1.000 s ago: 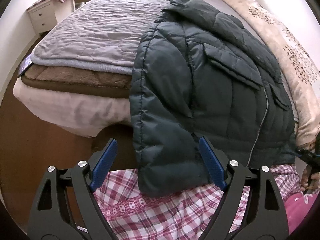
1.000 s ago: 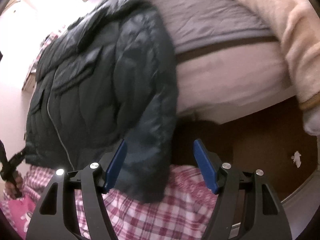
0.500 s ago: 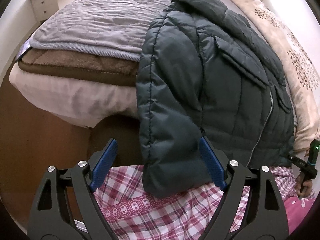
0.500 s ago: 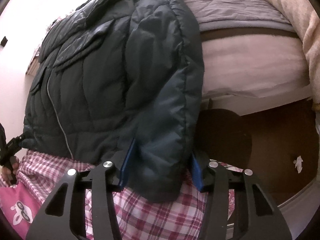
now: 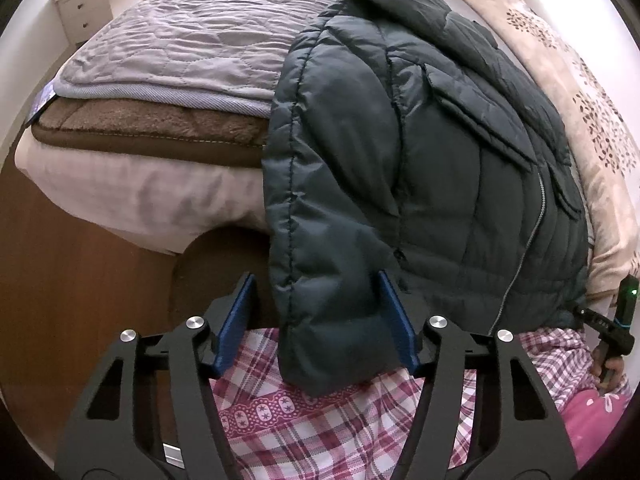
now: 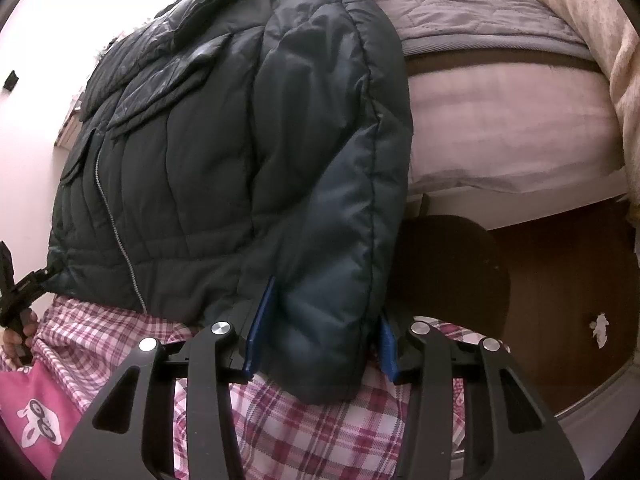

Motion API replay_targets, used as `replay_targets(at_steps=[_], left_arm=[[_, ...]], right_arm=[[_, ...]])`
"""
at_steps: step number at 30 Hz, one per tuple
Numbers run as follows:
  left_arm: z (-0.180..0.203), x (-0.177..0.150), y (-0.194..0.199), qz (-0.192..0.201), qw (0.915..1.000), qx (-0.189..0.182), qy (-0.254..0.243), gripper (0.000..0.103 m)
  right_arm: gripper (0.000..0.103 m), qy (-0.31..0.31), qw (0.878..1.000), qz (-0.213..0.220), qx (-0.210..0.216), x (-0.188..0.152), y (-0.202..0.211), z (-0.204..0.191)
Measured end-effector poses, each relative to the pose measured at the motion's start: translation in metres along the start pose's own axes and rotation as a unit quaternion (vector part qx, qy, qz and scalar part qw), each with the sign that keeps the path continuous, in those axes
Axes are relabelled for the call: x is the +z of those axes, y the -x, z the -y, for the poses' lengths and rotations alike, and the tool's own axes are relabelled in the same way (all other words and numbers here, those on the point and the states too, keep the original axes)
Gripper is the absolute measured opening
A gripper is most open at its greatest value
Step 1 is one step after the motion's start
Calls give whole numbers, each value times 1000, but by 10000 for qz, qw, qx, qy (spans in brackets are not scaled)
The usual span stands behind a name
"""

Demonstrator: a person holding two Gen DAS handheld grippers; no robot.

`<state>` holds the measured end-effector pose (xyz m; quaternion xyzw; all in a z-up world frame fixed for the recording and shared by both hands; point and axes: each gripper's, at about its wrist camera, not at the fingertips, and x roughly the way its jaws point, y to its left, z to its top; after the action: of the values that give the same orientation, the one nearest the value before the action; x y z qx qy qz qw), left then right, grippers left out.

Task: Fold large clothes
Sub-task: 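Close the left tool on the hem while the right tool closes beside it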

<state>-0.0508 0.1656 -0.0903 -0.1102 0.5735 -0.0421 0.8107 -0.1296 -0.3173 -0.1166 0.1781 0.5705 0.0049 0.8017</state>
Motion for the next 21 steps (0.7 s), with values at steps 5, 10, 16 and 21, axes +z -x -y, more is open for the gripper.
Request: replay_targets(at_steps=[5,10,16,21], left_arm=[[2,0,-1,-12,10000,0,-71,50],[8,0,-2,-9,9998,15,-176,41],[11,2,-1,32,9997,25,-256,32],[14,3,9,224,9992,-99,-323,14]], right_arm=[[45,47,10000,-5,-21,0,0,-2],[39,80,10000,-13,-38,-1,-1,-5],[21,185,9998,17,72,-1,-1,-9],[12,247,9992,221,234,0,8,-13]])
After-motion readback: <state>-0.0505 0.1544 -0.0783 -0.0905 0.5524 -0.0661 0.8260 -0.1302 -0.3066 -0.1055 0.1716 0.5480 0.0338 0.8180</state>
